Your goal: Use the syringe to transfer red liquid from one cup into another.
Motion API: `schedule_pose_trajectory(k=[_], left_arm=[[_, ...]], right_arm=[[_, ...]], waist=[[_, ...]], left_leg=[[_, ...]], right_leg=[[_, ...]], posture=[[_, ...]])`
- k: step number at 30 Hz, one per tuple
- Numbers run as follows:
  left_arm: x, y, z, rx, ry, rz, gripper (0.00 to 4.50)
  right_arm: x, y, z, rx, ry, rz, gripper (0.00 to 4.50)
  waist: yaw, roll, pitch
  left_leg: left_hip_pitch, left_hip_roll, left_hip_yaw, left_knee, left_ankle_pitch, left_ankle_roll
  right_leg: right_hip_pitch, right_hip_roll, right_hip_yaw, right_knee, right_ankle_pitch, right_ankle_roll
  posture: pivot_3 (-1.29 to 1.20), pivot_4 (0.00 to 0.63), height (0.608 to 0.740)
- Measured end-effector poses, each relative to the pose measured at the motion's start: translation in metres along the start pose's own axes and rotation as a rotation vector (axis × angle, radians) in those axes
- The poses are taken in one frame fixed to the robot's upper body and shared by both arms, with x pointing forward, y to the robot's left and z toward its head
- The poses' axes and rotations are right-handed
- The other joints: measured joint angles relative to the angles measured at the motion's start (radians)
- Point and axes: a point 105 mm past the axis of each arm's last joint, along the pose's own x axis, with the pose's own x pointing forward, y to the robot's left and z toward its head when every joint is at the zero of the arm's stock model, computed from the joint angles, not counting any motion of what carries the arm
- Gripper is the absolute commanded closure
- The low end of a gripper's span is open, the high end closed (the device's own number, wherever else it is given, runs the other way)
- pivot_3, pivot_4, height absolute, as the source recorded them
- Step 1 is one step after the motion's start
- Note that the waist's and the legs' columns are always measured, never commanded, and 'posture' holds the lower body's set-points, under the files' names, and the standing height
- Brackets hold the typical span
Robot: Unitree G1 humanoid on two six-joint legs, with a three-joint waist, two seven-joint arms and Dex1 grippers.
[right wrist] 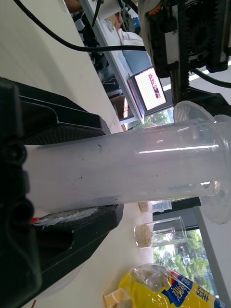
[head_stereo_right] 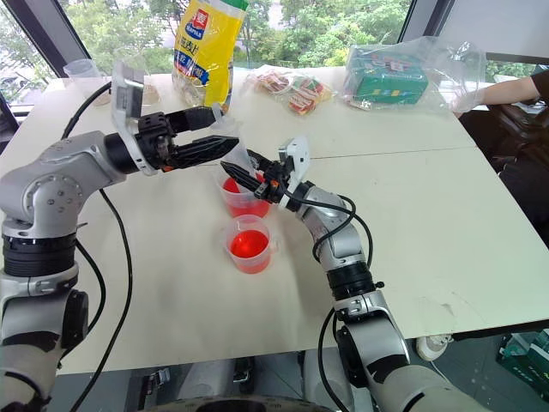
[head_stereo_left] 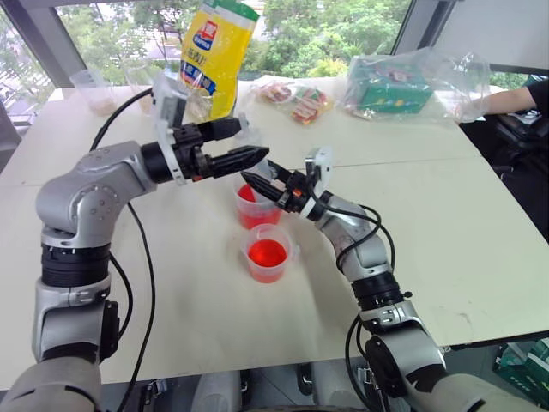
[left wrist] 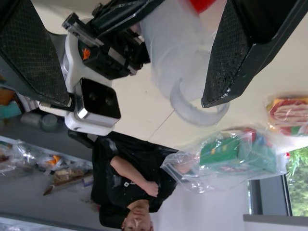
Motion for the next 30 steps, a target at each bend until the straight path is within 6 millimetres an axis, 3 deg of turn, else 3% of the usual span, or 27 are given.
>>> schedule_pose_trajectory(k=[3,10,11,30], left_arm=[[0.002,0.004,-0.001,-0.003,-0.016,0.012,0.88],[0.004,0.012,0.001,-0.011,-0.029,0.053,4.19],[0.004,0.011,0.001,-0.017,-0.032,0.047,4.45],[0.008,0.017,0.007,-0.025,-0.036,0.056,4.45]], right_arm=[[-0.001,-0.001,0.000,-0.001,0.001,-0.005,3.11],[-0.002,0.002,0.000,-0.004,0.002,0.017,3.11],[-0.002,0.002,0.000,-0.005,0.003,0.016,3.11],[-0.003,0.000,0.000,-0.005,0.008,0.016,3.11]], waist=[[0.002,0.000,0.000],[0.001,0.000,0.000],[0.002,0.000,0.000],[0.003,0.000,0.000]], left_leg=[[0.000,0.000,0.000,0.000,0.000,0.000],[0.000,0.000,0.000,0.000,0.000,0.000],[0.000,0.000,0.000,0.000,0.000,0.000],[0.000,0.000,0.000,0.000,0.000,0.000]], right_leg=[[0.000,0.000,0.000,0.000,0.000,0.000],[0.000,0.000,0.000,0.000,0.000,0.000],[0.000,0.000,0.000,0.000,0.000,0.000],[0.000,0.000,0.000,0.000,0.000,0.000]], posture=[[0.00,0.150,0.740],[0.00,0.150,0.740],[0.00,0.150,0.740],[0.00,0.150,0.740]])
